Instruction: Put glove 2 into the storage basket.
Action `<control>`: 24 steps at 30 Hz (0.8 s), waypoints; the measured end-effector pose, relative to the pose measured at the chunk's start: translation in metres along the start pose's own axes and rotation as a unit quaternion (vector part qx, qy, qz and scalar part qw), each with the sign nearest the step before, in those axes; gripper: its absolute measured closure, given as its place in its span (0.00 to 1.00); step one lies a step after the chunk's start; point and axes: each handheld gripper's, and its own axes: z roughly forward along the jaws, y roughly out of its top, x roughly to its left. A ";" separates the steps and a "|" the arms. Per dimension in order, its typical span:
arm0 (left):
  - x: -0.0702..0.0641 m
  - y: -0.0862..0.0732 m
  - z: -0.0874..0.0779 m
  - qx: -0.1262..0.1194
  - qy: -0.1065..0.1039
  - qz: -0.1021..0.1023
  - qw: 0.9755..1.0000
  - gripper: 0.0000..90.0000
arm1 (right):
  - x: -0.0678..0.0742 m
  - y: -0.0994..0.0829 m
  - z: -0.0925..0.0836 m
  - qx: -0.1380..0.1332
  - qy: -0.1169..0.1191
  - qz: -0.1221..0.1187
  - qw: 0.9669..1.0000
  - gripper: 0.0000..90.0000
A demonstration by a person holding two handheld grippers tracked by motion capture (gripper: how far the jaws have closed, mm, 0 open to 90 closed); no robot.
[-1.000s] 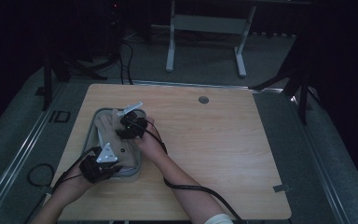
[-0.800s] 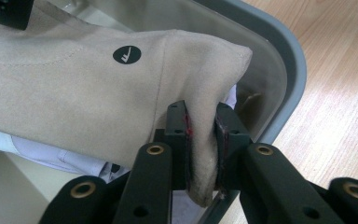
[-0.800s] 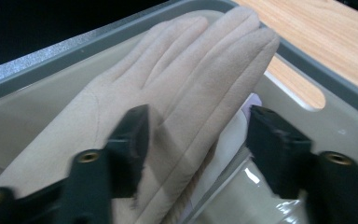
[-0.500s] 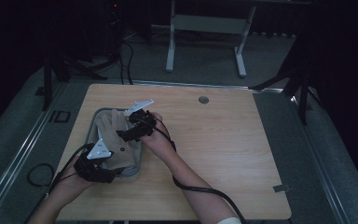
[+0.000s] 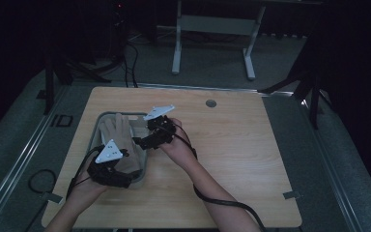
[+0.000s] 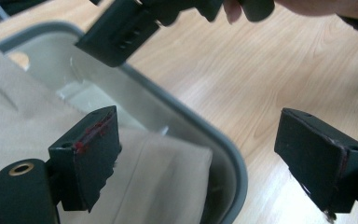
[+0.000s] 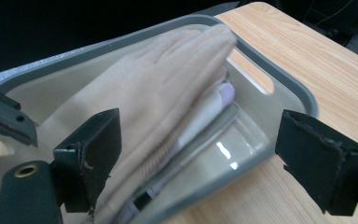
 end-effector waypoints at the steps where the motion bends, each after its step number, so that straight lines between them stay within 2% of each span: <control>1: -0.002 0.001 0.001 -0.002 -0.001 0.001 1.000 0.16 | -0.001 -0.002 -0.002 -0.001 0.000 0.002 1.000 0.16; 10: -0.026 0.011 0.021 -0.013 -0.035 0.017 0.999 0.16 | -0.014 -0.030 -0.026 0.018 -0.005 0.003 1.000 0.16; 14: -0.036 0.014 0.031 -0.019 -0.050 0.025 0.998 0.16 | -0.017 -0.046 -0.038 0.016 -0.008 0.003 1.000 0.16; 19: -0.047 0.015 0.044 -0.010 -0.064 0.042 0.997 0.15 | -0.019 -0.068 -0.049 0.022 -0.010 0.006 1.000 0.16; 24: -0.055 0.014 0.054 -0.013 -0.075 0.042 0.996 0.15 | -0.021 -0.086 -0.058 0.020 -0.011 0.013 1.000 0.16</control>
